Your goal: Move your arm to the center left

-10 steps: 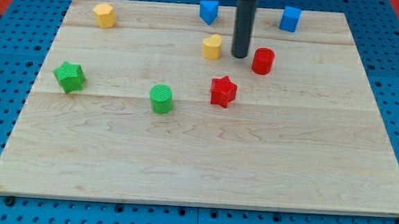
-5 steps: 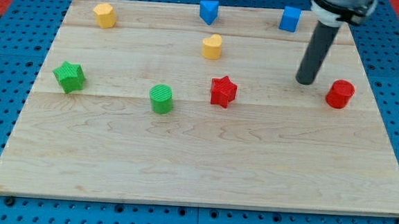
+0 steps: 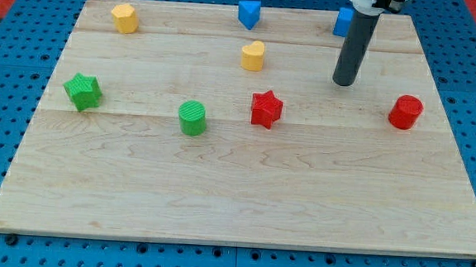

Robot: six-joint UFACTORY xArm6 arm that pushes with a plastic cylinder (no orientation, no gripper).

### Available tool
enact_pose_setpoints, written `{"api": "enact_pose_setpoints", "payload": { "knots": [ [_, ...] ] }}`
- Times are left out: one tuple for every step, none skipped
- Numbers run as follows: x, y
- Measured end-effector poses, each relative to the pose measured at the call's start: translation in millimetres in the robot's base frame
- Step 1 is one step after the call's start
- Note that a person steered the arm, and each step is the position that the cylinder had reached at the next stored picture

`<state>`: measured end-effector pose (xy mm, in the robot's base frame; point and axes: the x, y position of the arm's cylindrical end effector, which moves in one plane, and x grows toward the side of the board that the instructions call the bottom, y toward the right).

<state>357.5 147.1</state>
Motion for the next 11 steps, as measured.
{"api": "enact_pose_setpoints", "payload": {
  "knots": [
    [0,-6],
    [0,-13],
    [0,-76],
    [0,-98],
    [0,-98],
    [0,-99],
    [0,-121],
    [-3,-161],
    [-8,-199],
    [-23,-238],
    [-28,-275]
  ]
}}
